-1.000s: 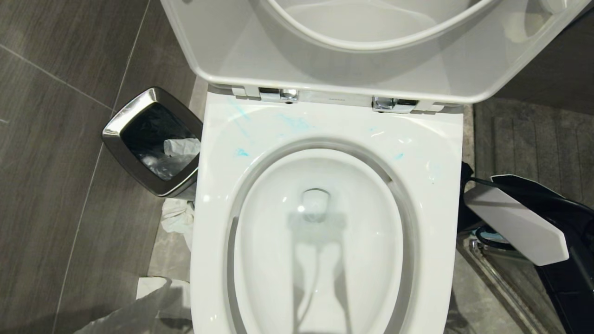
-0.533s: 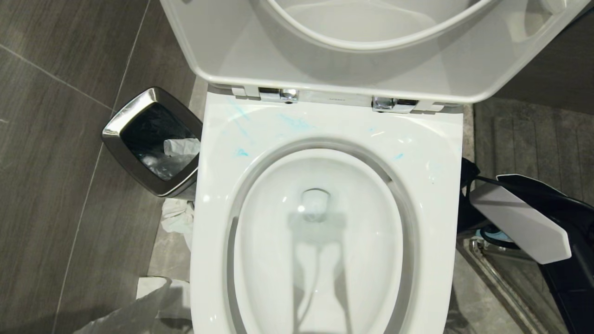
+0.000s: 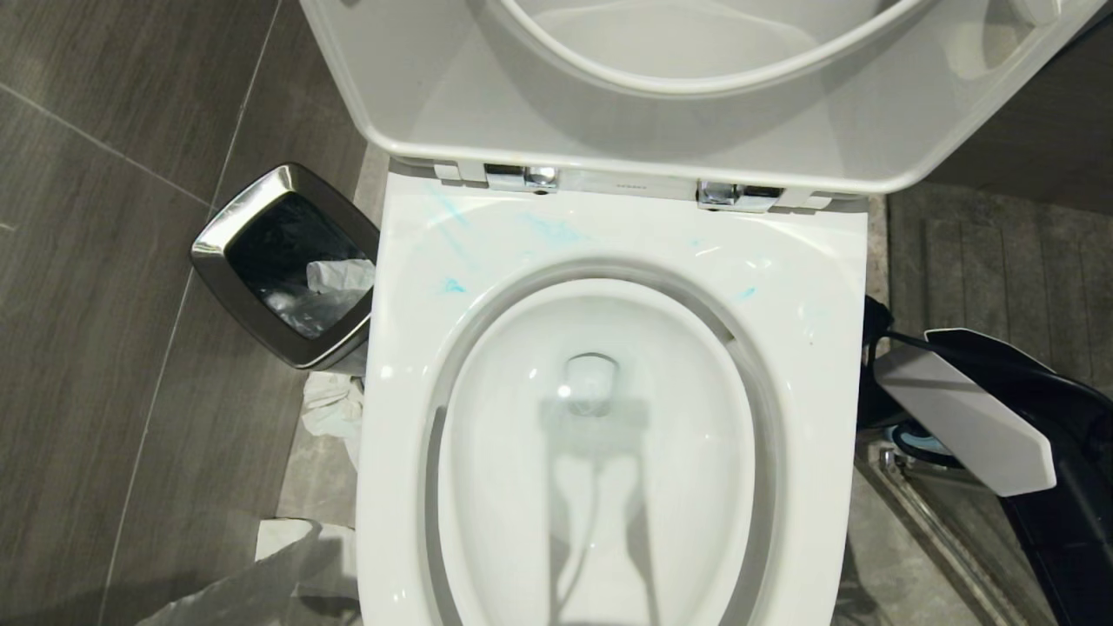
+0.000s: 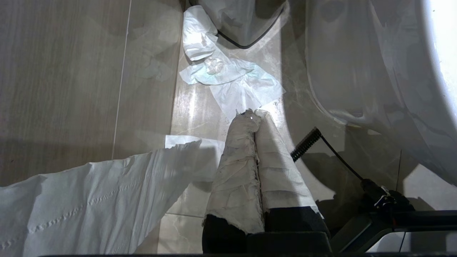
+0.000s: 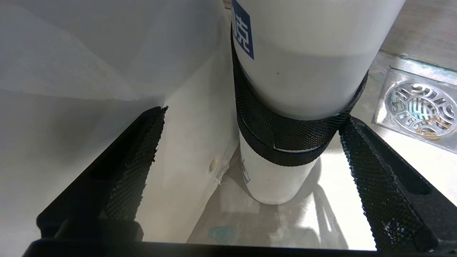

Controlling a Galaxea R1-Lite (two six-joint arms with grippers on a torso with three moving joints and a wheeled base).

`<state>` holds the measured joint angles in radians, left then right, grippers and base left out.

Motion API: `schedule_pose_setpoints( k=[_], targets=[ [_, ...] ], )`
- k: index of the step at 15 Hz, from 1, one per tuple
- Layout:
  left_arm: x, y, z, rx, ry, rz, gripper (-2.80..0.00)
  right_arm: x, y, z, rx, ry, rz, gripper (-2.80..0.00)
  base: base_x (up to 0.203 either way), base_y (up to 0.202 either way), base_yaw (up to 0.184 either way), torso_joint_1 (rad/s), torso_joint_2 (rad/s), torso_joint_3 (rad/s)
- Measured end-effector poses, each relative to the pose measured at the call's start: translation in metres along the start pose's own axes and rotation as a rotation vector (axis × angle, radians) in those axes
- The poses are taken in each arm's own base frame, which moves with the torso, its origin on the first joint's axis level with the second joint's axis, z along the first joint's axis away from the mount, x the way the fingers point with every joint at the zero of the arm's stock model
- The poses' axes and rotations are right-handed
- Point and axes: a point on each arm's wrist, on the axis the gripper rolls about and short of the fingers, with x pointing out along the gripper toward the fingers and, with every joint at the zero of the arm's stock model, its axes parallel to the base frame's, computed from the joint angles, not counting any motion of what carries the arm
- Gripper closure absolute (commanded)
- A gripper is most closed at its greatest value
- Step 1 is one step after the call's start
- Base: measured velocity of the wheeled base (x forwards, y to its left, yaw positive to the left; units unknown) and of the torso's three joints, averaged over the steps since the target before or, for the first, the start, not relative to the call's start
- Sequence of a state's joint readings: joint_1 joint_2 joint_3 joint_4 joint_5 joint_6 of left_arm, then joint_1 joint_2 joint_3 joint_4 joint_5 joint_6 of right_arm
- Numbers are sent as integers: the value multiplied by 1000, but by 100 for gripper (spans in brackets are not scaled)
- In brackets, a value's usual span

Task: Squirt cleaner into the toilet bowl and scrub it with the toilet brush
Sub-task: Pour in the cleaning agent

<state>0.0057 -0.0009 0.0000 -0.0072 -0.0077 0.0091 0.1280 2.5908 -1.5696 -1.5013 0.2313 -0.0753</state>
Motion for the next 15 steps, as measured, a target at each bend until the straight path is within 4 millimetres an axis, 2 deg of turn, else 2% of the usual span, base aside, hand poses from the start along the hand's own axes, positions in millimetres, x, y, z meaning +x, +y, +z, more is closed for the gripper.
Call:
schedule_pose_setpoints(
  k=[9, 15],
  targets=[
    [0, 0, 0, 0, 0, 0, 0, 1, 4, 2, 0, -18, 5, -280, 0, 0, 0, 0, 0, 0],
    [0, 0, 0, 0, 0, 0, 0, 12, -5, 5, -16, -57, -6, -280, 0, 0, 0, 0, 0, 0]
  ],
)
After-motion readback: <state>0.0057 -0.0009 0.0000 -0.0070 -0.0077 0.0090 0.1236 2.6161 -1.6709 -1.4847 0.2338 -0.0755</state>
